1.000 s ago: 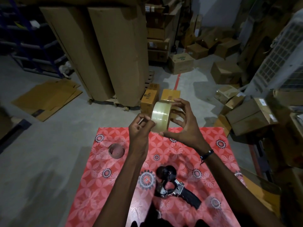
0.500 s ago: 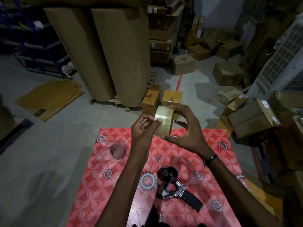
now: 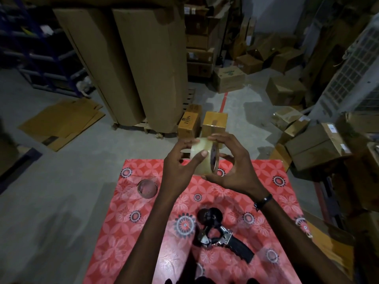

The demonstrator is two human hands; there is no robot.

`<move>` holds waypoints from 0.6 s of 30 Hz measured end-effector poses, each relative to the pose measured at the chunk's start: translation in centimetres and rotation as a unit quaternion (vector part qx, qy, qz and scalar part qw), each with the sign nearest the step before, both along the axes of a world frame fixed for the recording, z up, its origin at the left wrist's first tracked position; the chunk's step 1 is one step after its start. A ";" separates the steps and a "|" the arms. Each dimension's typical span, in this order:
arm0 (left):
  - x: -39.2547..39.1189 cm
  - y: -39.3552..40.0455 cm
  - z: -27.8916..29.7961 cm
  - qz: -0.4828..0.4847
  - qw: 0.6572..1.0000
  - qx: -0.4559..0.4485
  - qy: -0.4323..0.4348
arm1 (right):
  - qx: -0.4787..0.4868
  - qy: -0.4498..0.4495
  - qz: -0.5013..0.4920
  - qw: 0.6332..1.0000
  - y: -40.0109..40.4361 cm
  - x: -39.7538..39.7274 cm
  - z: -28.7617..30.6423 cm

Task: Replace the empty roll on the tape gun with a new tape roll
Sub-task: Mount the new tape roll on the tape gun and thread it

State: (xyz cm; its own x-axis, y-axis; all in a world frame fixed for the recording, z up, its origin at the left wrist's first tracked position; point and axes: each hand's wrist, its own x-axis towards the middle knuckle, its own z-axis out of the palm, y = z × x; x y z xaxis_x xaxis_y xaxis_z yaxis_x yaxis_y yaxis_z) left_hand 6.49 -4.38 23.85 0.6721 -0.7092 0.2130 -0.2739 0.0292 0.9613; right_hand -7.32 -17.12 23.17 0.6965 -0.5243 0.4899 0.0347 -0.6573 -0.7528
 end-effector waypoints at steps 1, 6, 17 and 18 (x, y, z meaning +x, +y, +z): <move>0.1 0.0 -0.1 0.007 1.000 0.001 0.009 | 0.001 0.004 0.002 1.000 0.0 0.0 -0.1; -0.1 0.7 -0.7 0.024 1.000 0.003 0.012 | 0.011 0.010 0.014 1.000 0.1 -0.3 -0.5; 0.2 2.5 -2.4 0.011 0.995 -0.038 -0.088 | 0.011 0.061 0.046 0.997 0.6 -1.6 -1.3; 0.1 2.5 -2.6 0.018 0.995 -0.036 -0.092 | 0.012 0.065 0.048 0.997 0.7 -1.6 -1.3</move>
State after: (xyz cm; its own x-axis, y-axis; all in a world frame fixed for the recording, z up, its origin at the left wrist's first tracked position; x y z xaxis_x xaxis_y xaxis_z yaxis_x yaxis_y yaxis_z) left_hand 6.64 -1.86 21.20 0.6418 -0.6631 0.3852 -0.4477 0.0838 0.8902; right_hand -8.96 -16.41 21.84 0.8010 -0.4619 0.3808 -0.0016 -0.6377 -0.7703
